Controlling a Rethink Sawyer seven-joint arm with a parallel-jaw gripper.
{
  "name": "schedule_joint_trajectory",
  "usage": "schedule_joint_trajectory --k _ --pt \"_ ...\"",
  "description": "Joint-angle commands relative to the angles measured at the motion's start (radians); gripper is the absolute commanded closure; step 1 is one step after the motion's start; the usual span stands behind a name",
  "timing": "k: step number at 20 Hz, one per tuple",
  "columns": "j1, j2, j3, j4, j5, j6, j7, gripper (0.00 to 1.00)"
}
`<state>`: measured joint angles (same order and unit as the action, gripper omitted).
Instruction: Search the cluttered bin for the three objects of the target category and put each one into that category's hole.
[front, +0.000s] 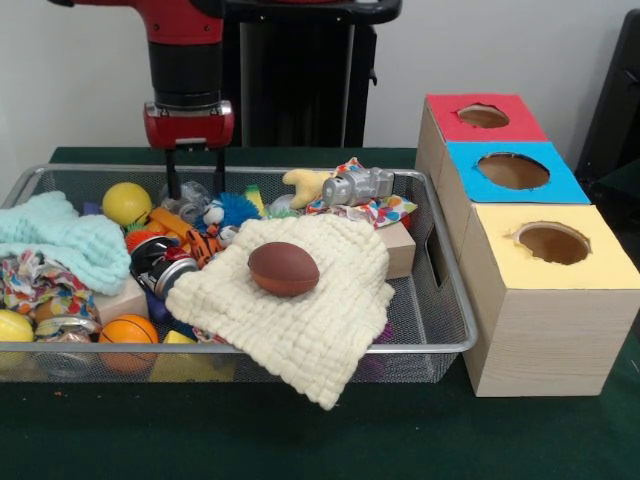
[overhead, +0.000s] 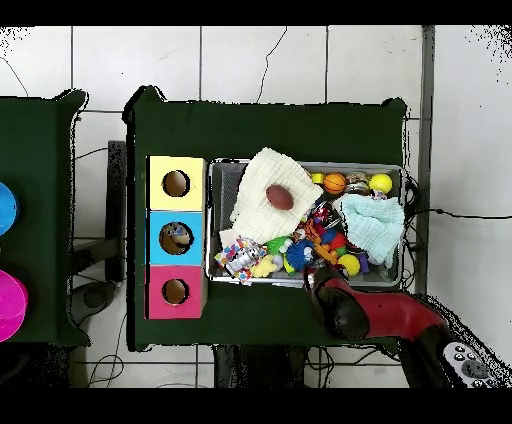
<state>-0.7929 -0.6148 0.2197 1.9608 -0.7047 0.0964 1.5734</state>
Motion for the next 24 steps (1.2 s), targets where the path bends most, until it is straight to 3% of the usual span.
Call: schedule_joint_trajectory --k 1,6,10,24 --pt "-0.003 -0.038 0.085 -0.020 0.020 0.122 0.013 0.00" --pt "0.004 -0.014 0.063 -0.039 -0.003 0.105 0.022 0.00" --pt "0.055 0.019 -0.003 -0.052 -0.029 0.052 0.066 0.00" --pt "0.145 0.079 -0.118 -0.087 -0.052 -0.037 0.101 0.00"
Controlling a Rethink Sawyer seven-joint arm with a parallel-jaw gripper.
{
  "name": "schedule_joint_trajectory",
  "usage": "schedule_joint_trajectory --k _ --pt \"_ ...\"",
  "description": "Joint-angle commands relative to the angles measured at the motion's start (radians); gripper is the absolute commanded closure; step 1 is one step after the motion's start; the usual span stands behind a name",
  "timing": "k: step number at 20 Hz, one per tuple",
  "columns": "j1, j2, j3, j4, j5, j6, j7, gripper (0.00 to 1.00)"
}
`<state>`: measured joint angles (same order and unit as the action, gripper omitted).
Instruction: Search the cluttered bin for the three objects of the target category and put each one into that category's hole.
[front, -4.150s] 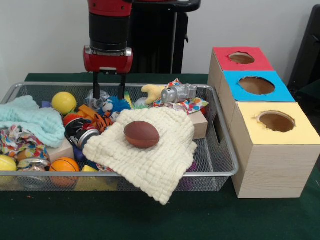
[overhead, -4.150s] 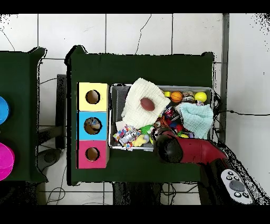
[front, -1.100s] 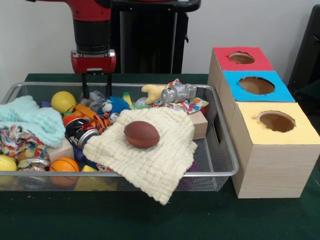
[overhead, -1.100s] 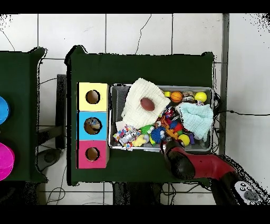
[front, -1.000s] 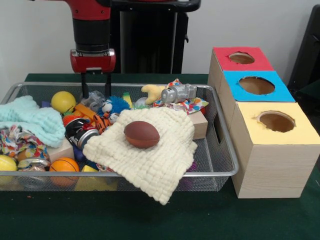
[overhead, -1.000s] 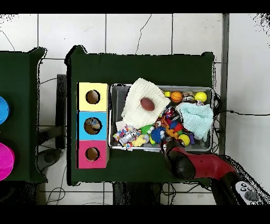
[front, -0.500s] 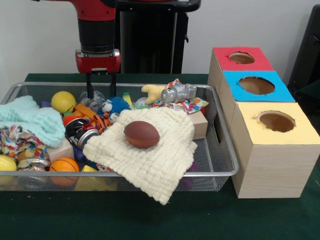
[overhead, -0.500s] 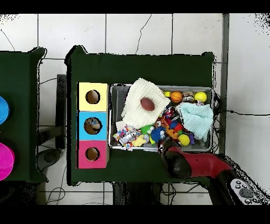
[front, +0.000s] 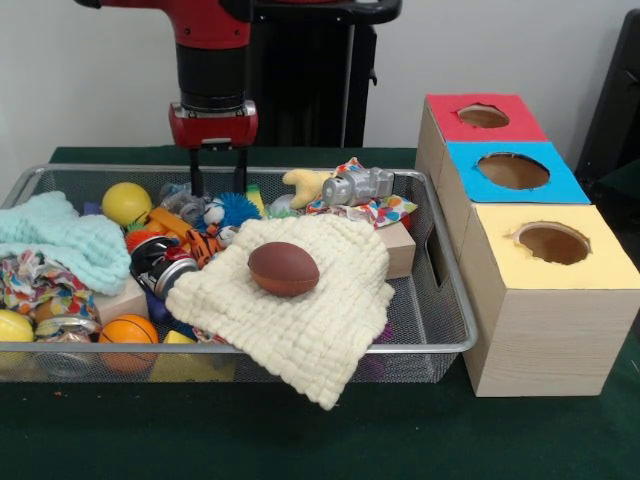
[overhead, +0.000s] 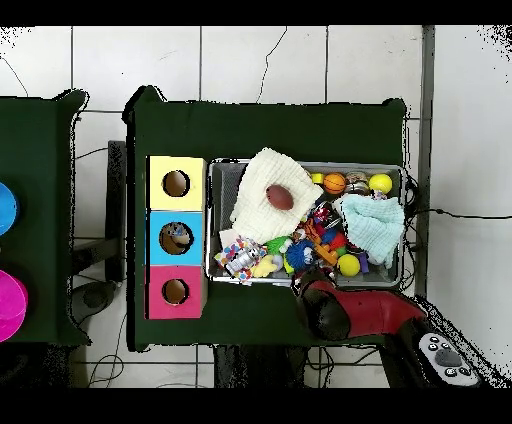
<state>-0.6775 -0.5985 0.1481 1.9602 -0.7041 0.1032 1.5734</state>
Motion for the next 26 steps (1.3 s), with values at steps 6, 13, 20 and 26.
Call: schedule_joint_trajectory --k 6,13,20,26 --pt "0.043 0.093 -0.077 -0.088 -0.053 -0.085 0.100 0.00" --pt "-0.026 0.022 -0.020 -0.020 -0.039 -0.052 0.062 0.00" --pt "-0.105 -0.043 0.069 0.016 -0.008 0.038 0.011 0.00" --pt "-0.115 -0.031 0.092 -0.025 0.001 0.065 0.003 0.00"
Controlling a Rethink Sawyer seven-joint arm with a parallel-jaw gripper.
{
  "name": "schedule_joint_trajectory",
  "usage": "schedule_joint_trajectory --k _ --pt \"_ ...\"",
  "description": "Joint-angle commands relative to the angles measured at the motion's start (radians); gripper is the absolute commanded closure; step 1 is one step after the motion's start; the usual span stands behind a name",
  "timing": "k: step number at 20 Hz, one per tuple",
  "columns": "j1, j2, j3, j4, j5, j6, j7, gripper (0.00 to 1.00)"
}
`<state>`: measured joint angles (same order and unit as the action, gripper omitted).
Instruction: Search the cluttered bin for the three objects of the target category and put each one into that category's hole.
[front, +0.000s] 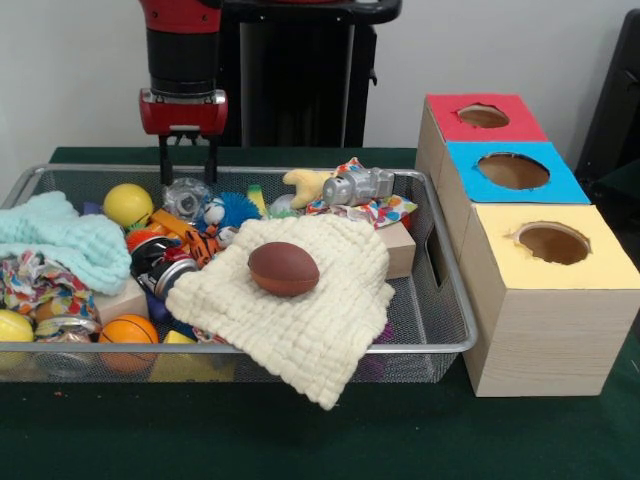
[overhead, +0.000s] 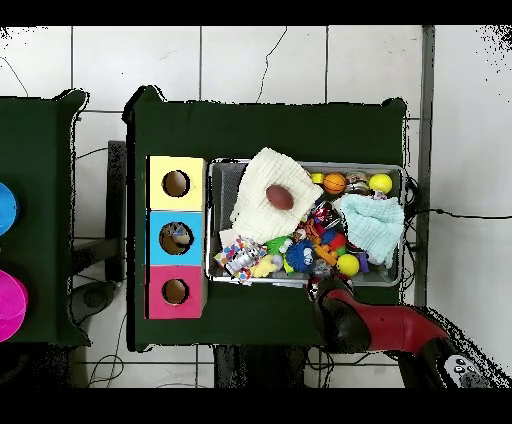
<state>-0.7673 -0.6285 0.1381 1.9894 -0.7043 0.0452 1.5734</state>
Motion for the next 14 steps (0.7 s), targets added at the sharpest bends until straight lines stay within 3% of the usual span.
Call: schedule_joint_trajectory --k 1,14 --pt "-0.028 0.003 0.101 -0.055 -0.001 0.117 0.007 0.00" --pt "0.000 0.079 0.078 -0.103 -0.014 0.035 0.055 0.00"
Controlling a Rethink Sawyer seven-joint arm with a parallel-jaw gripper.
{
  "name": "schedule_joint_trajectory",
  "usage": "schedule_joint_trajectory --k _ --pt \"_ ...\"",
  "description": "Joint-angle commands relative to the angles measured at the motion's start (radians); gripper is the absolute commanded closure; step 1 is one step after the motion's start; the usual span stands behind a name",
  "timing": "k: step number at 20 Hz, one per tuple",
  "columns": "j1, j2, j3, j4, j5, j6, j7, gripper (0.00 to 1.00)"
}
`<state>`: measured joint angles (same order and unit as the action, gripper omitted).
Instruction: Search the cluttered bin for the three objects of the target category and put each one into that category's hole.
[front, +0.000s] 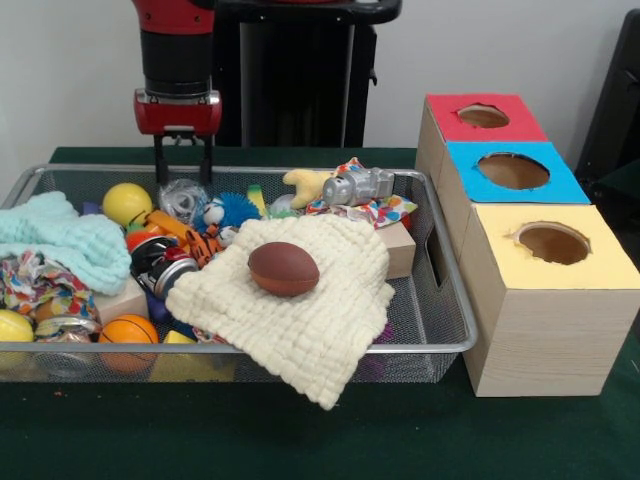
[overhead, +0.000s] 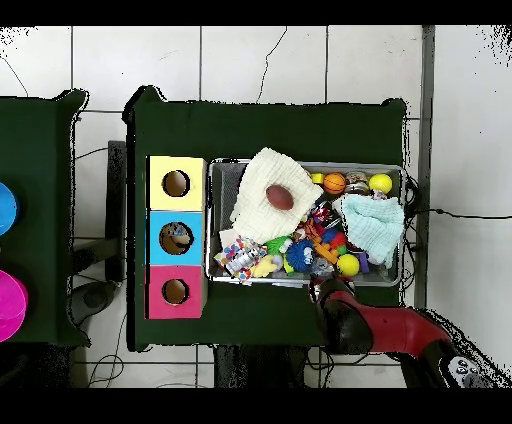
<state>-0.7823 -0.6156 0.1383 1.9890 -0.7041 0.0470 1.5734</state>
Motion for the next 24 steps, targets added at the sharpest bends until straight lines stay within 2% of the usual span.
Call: schedule_joint_trajectory --k 1,13,19,24 --pt "0.014 0.071 0.078 -0.104 -0.017 0.025 0.056 0.00" --pt "0.014 0.074 0.099 -0.137 -0.019 0.012 0.050 0.00" --pt "0.009 0.014 0.144 -0.123 0.033 0.117 0.021 0.00" --pt "0.011 0.014 0.163 -0.130 0.047 0.137 0.027 0.00"
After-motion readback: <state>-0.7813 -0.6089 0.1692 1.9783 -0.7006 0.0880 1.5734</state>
